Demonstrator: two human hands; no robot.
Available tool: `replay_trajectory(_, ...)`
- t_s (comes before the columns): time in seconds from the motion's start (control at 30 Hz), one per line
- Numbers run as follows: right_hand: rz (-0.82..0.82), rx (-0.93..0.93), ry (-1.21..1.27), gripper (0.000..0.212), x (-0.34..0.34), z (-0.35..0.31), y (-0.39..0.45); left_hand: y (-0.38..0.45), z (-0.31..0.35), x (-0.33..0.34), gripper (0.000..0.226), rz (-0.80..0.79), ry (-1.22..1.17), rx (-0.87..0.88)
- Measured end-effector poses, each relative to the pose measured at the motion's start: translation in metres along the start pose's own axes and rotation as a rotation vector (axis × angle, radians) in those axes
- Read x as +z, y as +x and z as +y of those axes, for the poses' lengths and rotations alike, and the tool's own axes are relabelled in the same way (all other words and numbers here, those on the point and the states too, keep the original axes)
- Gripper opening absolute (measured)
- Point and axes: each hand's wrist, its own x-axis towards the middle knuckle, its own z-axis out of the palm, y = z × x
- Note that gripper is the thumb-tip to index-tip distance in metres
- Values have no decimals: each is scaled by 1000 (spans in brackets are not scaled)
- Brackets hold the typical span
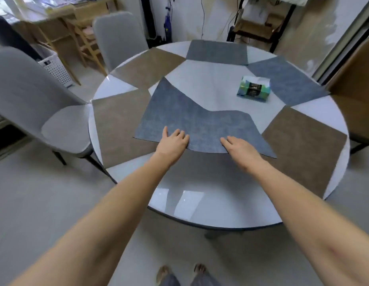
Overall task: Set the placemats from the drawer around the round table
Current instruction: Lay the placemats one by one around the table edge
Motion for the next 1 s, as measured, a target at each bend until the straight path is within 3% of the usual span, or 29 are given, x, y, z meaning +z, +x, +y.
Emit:
replay_trajectory(0.17, -356, 91, 80, 37, 60, -27, -41, -39, 46, 70, 52, -274, -81, -63)
replay_trajectory(0.33, -301, 118, 15, 68, 91, -44, -60, -65, 57, 101, 65, -279, -99, -64)
replay_trajectory(0.6, -279, 184, 56, 58, 121, -68, -95, -85, 63, 128, 66, -313, -121, 8)
replay_trajectory(0.77, -336, 205, 199, 73, 143, -76, -113, -104, 60, 148, 78, -354, -206, 59)
replay_trajectory(1.0, -382, 200, 270, 64, 143, -74, -118, -108, 48, 152, 70, -381, -322, 108)
